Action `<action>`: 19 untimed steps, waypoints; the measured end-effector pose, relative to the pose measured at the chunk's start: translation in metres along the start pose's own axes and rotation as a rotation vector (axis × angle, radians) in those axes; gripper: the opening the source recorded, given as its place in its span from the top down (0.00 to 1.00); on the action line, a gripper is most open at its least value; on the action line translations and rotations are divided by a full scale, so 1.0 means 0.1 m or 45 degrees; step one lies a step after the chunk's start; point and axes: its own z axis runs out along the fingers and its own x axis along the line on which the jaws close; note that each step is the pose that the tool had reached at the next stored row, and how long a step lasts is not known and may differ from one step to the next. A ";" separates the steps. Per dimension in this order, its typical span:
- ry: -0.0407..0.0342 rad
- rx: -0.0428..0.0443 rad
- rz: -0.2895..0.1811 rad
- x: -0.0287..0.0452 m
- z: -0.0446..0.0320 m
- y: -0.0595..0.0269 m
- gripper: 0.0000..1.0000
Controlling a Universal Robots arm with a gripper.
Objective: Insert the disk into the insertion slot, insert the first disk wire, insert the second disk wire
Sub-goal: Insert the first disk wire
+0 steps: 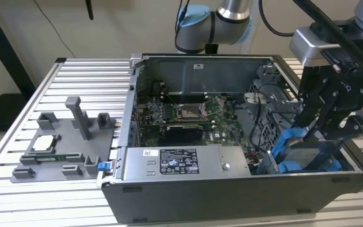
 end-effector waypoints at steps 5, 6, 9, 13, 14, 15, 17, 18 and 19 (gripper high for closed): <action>-0.0049 0.009 0.000 -0.024 -0.064 0.001 0.00; -0.0087 0.022 -0.001 -0.037 -0.063 0.000 0.00; -0.0217 0.054 -0.004 -0.081 -0.059 0.000 0.00; -0.0243 0.057 -0.004 -0.164 -0.048 -0.035 0.00; -0.0244 0.057 -0.004 -0.190 -0.043 -0.060 0.00; -0.0242 0.057 -0.004 -0.215 -0.039 -0.083 0.00; -0.0239 0.057 -0.004 -0.254 -0.027 -0.129 0.00; -0.0228 0.055 -0.004 -0.268 -0.017 -0.144 0.00; -0.0213 0.051 -0.004 -0.283 -0.008 -0.156 0.00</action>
